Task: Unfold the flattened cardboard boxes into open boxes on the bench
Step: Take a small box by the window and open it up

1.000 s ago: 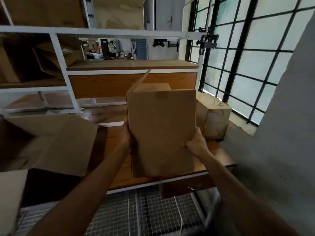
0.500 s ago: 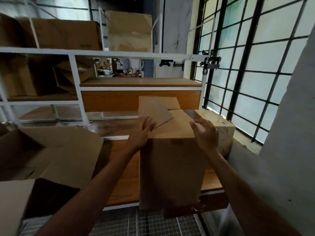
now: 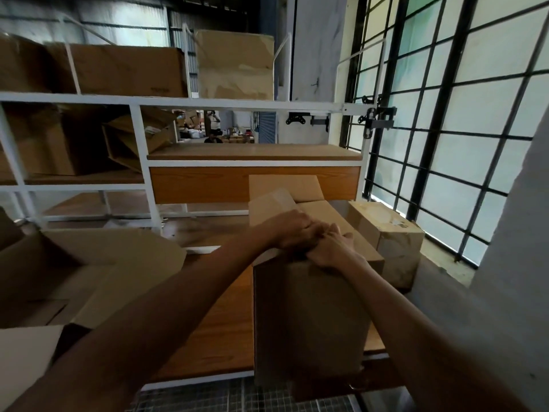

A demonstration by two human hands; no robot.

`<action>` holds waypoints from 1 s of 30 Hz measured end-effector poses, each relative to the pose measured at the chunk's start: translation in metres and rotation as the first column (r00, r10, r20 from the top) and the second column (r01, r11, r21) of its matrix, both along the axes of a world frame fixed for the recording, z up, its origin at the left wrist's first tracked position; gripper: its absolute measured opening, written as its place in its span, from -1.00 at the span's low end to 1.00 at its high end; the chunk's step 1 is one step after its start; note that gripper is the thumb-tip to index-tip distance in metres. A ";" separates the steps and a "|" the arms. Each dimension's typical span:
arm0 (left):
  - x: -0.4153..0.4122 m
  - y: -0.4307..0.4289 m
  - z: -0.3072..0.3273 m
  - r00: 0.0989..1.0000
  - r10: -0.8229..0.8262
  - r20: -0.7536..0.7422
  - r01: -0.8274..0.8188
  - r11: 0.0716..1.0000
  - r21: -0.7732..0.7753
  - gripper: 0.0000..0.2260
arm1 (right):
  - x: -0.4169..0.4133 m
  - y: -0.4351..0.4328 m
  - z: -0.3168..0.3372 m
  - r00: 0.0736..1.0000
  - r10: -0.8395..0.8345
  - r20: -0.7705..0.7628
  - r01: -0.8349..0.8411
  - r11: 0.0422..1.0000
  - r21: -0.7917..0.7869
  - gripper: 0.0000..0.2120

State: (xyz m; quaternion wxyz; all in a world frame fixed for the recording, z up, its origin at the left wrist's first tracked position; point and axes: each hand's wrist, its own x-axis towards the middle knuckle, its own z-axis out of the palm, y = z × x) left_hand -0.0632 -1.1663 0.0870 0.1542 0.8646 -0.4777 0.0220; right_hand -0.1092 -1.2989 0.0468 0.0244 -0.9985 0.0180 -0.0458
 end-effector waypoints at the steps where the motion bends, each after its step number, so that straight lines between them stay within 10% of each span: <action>1: 0.003 -0.006 0.010 1.000 0.028 0.007 -0.029 0.998 0.061 -0.63 | 0.003 -0.001 -0.001 1.000 -0.003 0.000 0.003 1.000 0.002 -0.49; 6: 0.014 0.001 0.079 0.942 0.243 0.231 -0.293 0.932 0.213 -0.57 | 0.007 -0.006 -0.009 1.000 0.003 0.026 -0.004 0.998 0.057 -0.50; 11: 0.045 0.051 0.095 0.813 0.575 -0.093 -0.445 0.717 0.537 -0.39 | 0.010 -0.004 -0.007 1.000 -0.003 -0.017 0.004 0.996 0.092 -0.48; 21: 0.031 0.077 -0.050 0.519 0.461 -0.719 -0.728 0.680 -0.089 -0.49 | 0.011 -0.002 -0.011 0.999 -0.031 0.015 0.029 0.996 0.081 -0.46; 30: 0.013 0.083 -0.031 0.668 0.547 -0.504 -0.709 0.673 -0.210 -0.60 | 0.000 -0.001 0.025 0.981 -0.079 0.178 0.059 0.992 0.113 -0.26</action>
